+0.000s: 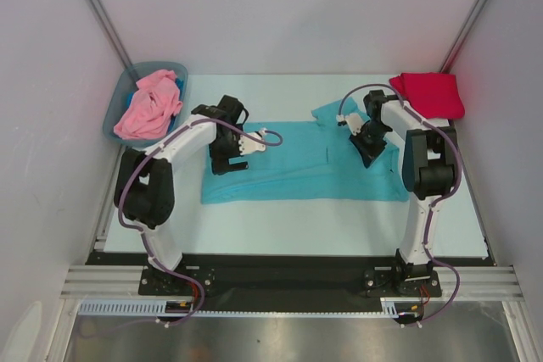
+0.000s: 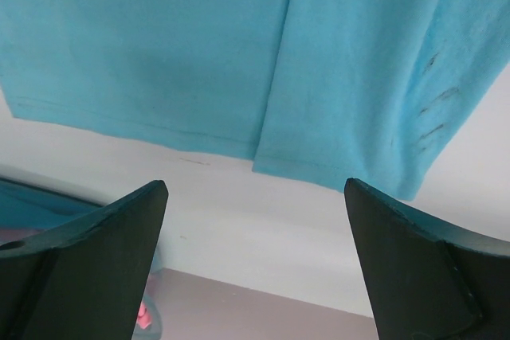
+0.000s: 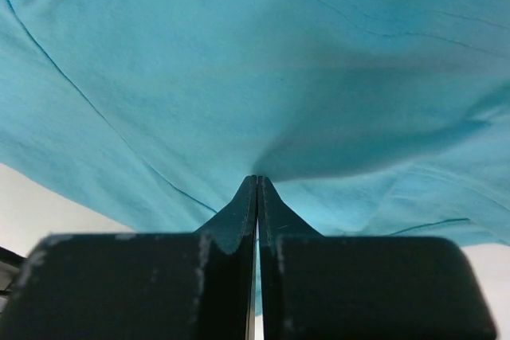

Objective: Fold and stack the t-shirts
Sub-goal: Fold the tshirt

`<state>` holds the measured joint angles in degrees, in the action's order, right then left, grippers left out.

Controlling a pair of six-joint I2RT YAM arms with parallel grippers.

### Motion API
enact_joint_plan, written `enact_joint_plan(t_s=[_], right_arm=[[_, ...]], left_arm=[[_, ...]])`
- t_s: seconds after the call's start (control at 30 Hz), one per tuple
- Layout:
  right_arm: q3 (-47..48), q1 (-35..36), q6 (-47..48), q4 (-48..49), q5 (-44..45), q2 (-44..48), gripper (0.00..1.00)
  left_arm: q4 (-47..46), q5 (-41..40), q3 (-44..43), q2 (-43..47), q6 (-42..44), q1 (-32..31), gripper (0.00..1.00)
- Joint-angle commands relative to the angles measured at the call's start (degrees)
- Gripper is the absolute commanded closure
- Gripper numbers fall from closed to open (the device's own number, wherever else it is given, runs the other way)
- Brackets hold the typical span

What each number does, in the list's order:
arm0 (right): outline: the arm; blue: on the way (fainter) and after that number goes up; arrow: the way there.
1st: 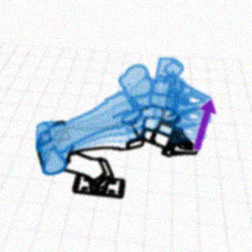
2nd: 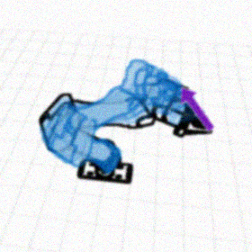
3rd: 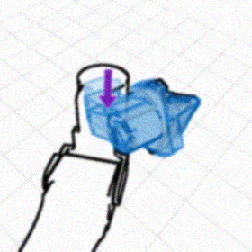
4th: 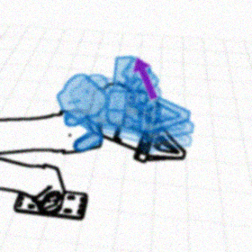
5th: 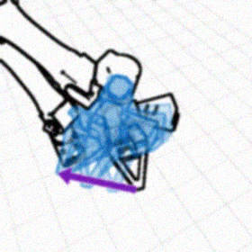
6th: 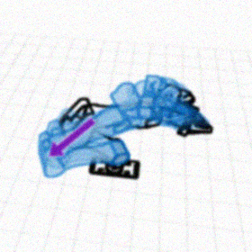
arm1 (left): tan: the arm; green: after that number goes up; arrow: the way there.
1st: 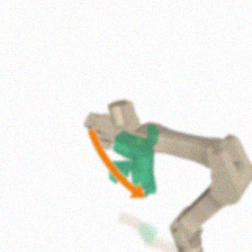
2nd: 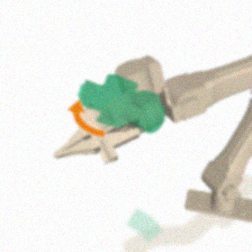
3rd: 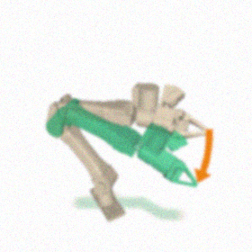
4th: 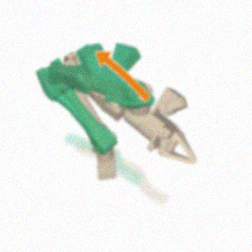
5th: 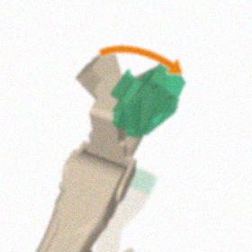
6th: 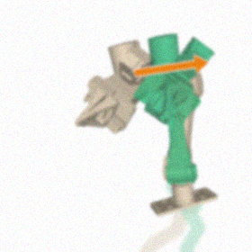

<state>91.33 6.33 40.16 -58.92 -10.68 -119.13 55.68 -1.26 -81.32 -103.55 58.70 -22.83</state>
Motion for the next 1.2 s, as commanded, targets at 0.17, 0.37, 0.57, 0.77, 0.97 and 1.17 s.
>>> enact_joint_plan(t_s=[0.17, 0.37, 0.57, 0.77, 0.97, 1.17], right_arm=[[-1.4, 0.4, -2.1, 3.5, -0.8, -0.5, 1.0], [-2.6, 0.4, -3.0, 5.2, -1.4, -1.5, 1.0], [-3.1, 0.4, -3.6, 5.8, -1.7, -1.8, 1.0], [-2.8, 0.6, -4.0, 6.1, -1.8, -2.8, 1.0], [-3.7, 1.0, -5.2, 7.7, -1.7, -3.4, 1.0], [-5.1, 1.1, -6.5, 11.1, -0.6, -3.8, 1.0]], left_arm=[[-7.6, 1.4, 4.6, -1.1, -3.8, -0.4, 0.01], [-14.9, -3.2, 6.9, -2.1, -5.1, -0.3, 0.0], [-21.4, -6.8, 10.8, -2.4, -4.4, -0.4, 0.0], [-24.4, -9.3, 11.4, -4.4, -5.0, -0.4, 0.0], [-27.0, -11.7, 11.7, -5.2, -5.3, -0.3, 0.0], [-28.9, -13.9, 12.4, -5.3, -5.5, -0.2, 0.0]])
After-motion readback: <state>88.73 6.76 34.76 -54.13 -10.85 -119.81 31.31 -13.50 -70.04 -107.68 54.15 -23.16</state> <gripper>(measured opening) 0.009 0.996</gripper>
